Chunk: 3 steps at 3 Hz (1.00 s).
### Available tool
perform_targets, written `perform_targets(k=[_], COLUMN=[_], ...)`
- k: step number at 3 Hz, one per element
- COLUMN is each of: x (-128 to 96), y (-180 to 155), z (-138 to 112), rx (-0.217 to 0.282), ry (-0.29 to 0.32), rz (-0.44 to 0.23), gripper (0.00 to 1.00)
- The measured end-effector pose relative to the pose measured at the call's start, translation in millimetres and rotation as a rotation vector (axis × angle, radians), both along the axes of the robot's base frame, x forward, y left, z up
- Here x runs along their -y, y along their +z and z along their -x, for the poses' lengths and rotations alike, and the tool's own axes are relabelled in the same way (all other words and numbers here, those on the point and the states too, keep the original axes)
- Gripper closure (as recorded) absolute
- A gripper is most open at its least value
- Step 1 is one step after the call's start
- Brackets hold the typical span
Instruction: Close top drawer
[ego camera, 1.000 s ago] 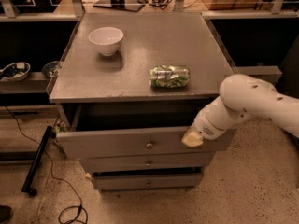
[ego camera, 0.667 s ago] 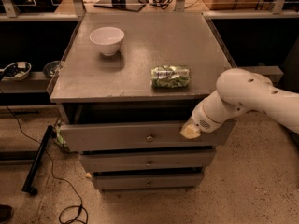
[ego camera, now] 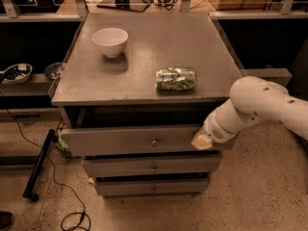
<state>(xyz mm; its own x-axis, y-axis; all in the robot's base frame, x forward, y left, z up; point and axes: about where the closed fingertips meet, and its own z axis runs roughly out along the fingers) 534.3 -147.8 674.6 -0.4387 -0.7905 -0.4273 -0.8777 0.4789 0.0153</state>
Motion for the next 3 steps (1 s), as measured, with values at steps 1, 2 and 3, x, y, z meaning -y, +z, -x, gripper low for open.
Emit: perform_targets(k=[1, 2, 3], x=[31.0, 31.0, 16.2], y=[-6.5, -6.5, -12.8], z=[15.7, 15.7, -3.3], rx=[-0.025, -0.025, -0.013], ry=[-0.064, -0.064, -0.077], rz=[0.019, 0.019, 0.026], gripper=[1.00, 1.00, 1.00])
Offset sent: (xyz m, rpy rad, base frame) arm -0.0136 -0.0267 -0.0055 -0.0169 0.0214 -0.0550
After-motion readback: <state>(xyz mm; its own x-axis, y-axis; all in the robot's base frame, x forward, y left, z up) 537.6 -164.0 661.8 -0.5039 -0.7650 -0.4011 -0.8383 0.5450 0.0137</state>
